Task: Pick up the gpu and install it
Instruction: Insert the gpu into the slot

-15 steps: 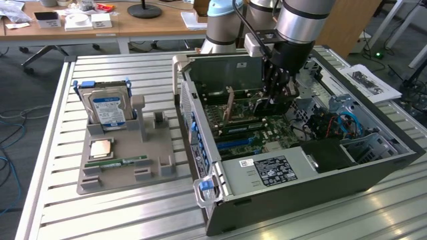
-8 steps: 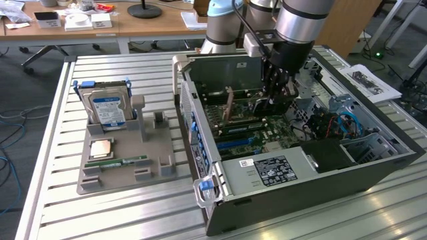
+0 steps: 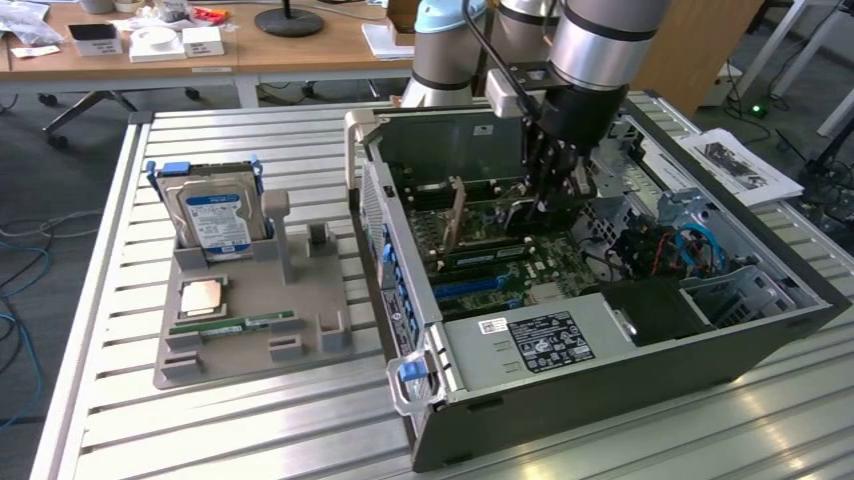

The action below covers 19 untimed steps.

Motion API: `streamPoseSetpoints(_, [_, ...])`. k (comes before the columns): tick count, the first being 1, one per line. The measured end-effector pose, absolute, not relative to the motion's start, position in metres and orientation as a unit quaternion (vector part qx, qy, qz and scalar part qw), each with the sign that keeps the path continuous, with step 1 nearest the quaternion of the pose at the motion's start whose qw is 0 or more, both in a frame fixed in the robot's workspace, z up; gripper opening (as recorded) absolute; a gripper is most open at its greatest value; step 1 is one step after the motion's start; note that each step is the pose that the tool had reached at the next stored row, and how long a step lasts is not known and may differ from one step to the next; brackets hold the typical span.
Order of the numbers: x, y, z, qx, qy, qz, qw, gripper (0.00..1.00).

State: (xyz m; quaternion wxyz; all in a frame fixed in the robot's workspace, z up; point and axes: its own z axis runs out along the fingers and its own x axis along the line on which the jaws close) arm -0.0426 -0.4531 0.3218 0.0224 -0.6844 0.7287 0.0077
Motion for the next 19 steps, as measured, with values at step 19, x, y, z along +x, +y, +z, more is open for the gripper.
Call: streamPoseSetpoints(19, [-0.0426, -0.4637, 0.3142, -0.684, 0.729, 0.008, 0.022, 0.27])
